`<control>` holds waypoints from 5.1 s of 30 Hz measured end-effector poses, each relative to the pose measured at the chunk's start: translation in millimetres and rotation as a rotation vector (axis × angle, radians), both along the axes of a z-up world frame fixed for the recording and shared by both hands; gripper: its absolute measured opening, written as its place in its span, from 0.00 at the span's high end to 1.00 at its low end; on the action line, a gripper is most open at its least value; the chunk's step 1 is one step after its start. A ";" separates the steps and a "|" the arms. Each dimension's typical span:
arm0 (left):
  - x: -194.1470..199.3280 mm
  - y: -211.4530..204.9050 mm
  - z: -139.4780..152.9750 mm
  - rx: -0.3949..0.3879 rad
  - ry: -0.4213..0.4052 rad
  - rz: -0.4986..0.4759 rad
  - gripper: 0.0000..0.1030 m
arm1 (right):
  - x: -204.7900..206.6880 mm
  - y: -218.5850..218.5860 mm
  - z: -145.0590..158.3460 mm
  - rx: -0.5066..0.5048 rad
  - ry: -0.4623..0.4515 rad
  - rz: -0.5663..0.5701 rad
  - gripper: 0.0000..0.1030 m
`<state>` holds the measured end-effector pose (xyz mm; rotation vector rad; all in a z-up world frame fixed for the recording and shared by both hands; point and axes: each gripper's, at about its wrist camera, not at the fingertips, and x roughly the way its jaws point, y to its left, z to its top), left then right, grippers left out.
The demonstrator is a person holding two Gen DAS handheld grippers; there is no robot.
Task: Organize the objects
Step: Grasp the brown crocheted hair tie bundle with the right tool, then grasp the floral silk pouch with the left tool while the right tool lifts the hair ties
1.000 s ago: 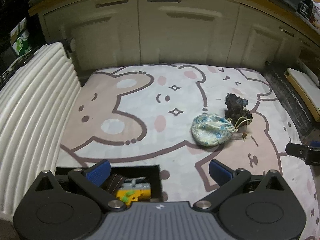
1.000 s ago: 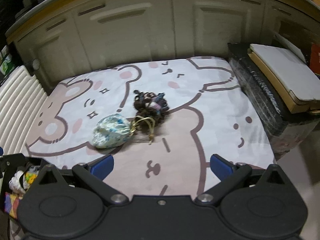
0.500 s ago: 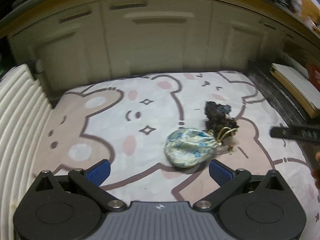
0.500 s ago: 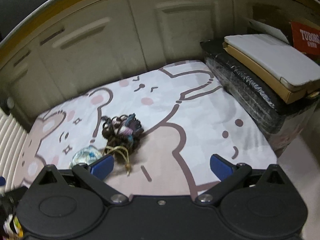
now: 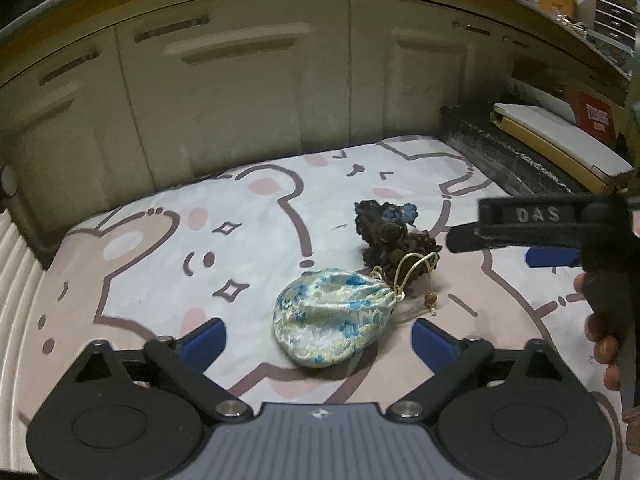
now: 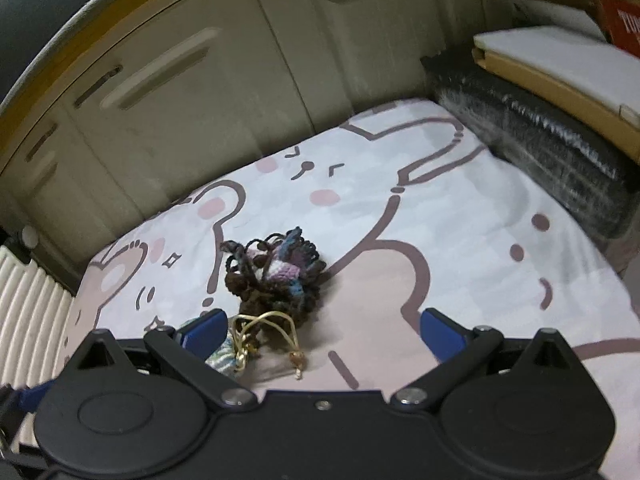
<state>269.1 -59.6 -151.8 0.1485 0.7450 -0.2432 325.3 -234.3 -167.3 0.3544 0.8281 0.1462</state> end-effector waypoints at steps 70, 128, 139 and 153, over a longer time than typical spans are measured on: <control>11.7 -45.1 -21.6 0.045 0.030 -0.188 0.54 | -13.5 -30.6 21.6 0.164 0.035 0.028 0.95; -83.1 -9.7 -23.1 0.127 0.466 -0.371 0.50 | -44.3 -23.7 25.9 -0.242 -0.063 0.183 0.30; -53.1 5.0 -33.6 -0.077 0.573 0.027 0.03 | -27.0 -7.6 0.4 -0.346 -0.029 0.242 0.22; -35.7 9.3 -45.0 -0.314 0.648 0.348 0.00 | -15.6 6.6 -16.5 -0.382 0.038 0.253 0.24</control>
